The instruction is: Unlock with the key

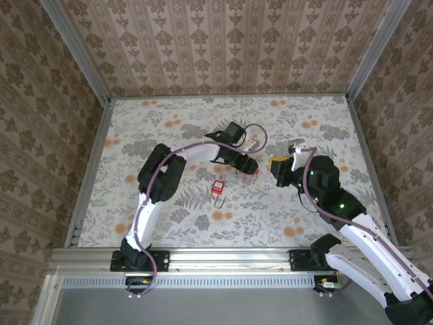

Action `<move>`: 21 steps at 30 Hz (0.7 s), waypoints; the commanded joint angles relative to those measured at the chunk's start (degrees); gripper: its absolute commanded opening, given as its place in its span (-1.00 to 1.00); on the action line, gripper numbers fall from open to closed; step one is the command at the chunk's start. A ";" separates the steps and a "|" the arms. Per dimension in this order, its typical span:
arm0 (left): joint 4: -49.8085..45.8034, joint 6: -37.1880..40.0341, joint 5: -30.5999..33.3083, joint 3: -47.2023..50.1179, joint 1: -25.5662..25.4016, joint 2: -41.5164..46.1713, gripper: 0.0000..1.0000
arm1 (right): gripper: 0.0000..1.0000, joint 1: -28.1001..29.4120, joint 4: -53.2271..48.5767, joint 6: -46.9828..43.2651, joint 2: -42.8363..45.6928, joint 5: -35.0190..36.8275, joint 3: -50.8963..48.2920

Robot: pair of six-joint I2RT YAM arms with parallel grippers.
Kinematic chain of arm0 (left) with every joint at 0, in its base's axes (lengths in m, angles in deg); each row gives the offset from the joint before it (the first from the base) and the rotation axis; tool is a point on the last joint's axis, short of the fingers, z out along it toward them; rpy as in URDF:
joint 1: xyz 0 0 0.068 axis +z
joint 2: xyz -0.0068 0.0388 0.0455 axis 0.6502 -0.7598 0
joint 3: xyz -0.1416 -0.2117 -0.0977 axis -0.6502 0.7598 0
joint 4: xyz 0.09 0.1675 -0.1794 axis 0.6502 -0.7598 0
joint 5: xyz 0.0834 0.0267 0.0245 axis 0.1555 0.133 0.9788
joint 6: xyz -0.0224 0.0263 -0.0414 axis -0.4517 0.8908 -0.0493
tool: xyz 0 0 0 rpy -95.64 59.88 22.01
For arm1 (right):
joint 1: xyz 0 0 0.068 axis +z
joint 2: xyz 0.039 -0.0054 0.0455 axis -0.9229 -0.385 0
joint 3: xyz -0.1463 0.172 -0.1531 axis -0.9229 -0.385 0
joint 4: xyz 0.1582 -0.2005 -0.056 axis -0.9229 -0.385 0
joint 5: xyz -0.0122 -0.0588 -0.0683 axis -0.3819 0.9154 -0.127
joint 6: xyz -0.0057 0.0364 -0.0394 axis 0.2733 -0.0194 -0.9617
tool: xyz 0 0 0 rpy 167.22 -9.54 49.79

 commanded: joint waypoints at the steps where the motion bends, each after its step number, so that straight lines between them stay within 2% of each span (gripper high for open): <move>1: 0.25 -2.87 1.36 4.31 -0.96 4.34 0.19 | -0.78 -0.30 -0.67 0.14 1.04 0.81 -0.22; 4: 1.37 -3.39 0.34 5.80 -1.52 6.03 0.19 | -0.78 -0.29 -0.44 -0.02 1.01 0.81 -0.12; 7: -1.26 -1.44 2.38 4.13 -2.58 6.09 0.22 | -0.78 -0.29 -0.57 -0.11 1.08 1.22 0.19; 16: -17.33 5.77 23.88 -9.65 -7.38 -0.06 0.35 | -0.78 -0.37 -2.20 -0.73 2.89 3.86 0.35; 21: -19.55 6.35 26.94 -12.30 -8.67 -2.88 0.39 | -0.78 -0.55 -2.99 -0.79 3.32 4.54 0.76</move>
